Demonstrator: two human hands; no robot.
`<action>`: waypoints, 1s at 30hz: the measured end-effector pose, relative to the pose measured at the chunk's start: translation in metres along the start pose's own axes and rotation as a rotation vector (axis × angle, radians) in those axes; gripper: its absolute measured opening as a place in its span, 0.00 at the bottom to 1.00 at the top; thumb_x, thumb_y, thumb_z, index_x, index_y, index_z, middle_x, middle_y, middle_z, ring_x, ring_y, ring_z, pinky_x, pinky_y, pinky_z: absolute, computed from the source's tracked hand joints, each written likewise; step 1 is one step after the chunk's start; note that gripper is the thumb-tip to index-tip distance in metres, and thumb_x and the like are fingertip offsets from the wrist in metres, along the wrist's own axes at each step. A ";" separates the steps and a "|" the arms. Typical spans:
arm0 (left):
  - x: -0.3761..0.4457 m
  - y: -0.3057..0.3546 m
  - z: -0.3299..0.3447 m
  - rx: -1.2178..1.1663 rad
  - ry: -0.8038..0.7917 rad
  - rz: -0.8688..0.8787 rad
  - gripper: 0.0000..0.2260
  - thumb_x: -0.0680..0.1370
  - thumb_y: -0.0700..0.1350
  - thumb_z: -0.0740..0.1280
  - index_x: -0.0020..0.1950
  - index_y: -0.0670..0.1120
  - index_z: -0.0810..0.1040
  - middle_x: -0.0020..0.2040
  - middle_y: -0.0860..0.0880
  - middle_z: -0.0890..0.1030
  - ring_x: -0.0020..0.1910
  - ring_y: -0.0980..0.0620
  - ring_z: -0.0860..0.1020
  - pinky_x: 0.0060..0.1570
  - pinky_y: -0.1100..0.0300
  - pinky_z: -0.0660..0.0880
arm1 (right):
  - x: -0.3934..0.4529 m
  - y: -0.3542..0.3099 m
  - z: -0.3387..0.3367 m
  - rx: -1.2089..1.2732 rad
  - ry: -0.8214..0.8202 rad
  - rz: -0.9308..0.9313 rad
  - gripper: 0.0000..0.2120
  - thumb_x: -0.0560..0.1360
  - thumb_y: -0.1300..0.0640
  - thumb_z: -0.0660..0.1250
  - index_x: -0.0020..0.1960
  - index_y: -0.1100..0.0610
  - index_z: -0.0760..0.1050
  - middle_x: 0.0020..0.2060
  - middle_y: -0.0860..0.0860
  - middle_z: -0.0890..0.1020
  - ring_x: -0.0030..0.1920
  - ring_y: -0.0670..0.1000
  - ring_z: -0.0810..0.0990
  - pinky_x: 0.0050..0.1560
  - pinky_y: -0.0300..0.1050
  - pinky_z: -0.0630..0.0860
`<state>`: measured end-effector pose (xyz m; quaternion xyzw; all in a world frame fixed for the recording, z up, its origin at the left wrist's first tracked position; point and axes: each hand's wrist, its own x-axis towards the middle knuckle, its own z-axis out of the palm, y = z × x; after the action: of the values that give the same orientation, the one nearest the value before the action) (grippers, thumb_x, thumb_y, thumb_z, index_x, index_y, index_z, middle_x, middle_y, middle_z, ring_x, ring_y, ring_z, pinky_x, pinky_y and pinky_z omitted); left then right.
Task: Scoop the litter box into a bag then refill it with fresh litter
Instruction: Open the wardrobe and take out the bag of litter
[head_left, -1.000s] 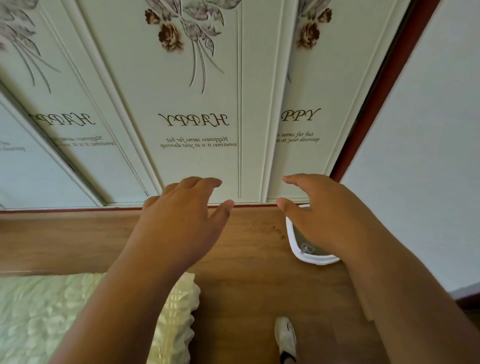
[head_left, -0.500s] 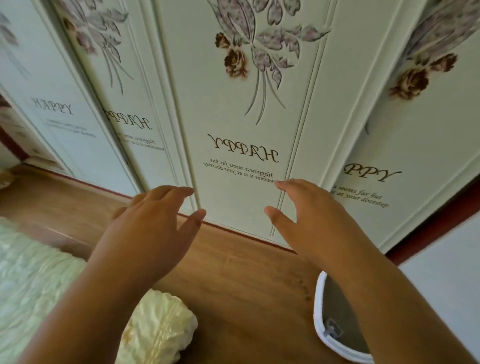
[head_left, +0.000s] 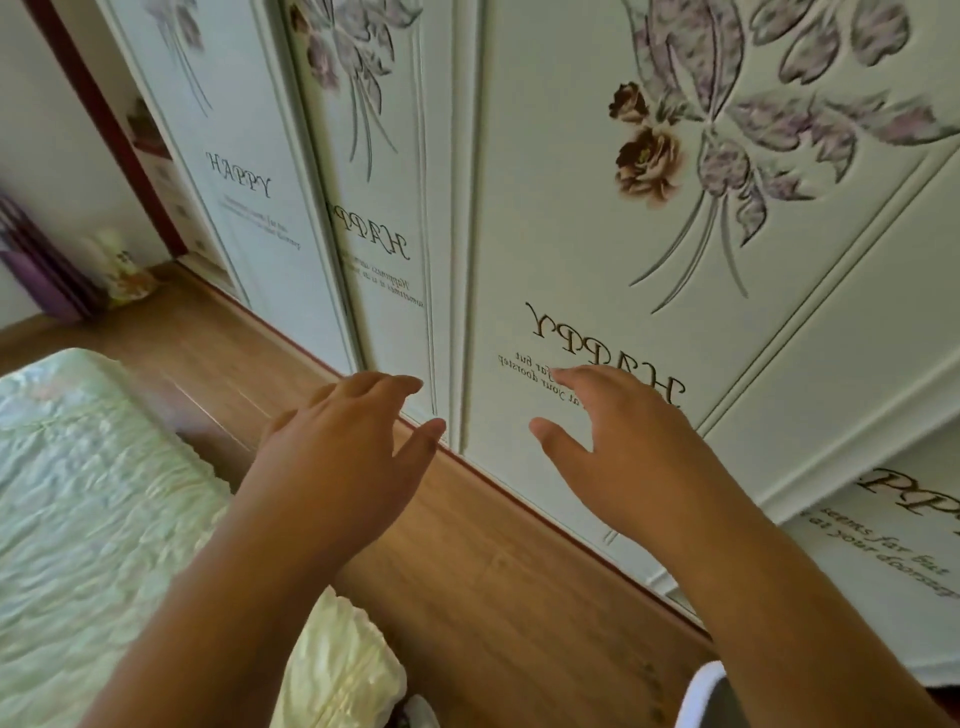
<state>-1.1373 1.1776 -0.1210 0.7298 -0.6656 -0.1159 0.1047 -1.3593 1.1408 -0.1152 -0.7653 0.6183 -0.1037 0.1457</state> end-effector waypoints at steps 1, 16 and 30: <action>0.013 -0.005 -0.003 -0.007 0.009 -0.008 0.27 0.79 0.68 0.54 0.76 0.63 0.64 0.76 0.60 0.68 0.75 0.53 0.68 0.74 0.44 0.66 | 0.015 -0.005 -0.001 -0.007 -0.002 -0.012 0.27 0.81 0.39 0.59 0.78 0.45 0.62 0.76 0.43 0.66 0.75 0.47 0.65 0.74 0.50 0.65; 0.140 -0.073 -0.019 0.007 0.031 -0.283 0.25 0.80 0.68 0.53 0.76 0.63 0.63 0.77 0.61 0.66 0.75 0.54 0.68 0.74 0.47 0.65 | 0.220 -0.070 0.035 0.019 -0.171 -0.289 0.27 0.81 0.38 0.58 0.78 0.44 0.63 0.76 0.42 0.66 0.74 0.47 0.66 0.72 0.46 0.65; 0.250 -0.055 -0.039 0.013 0.210 -0.679 0.25 0.80 0.67 0.52 0.76 0.63 0.62 0.77 0.62 0.64 0.76 0.56 0.65 0.74 0.49 0.62 | 0.407 -0.109 0.022 -0.012 -0.286 -0.737 0.28 0.81 0.39 0.60 0.78 0.44 0.61 0.76 0.43 0.67 0.74 0.48 0.68 0.71 0.49 0.66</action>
<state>-1.0516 0.9337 -0.1079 0.9181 -0.3712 -0.0641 0.1235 -1.1646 0.7665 -0.1059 -0.9435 0.2764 -0.0376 0.1790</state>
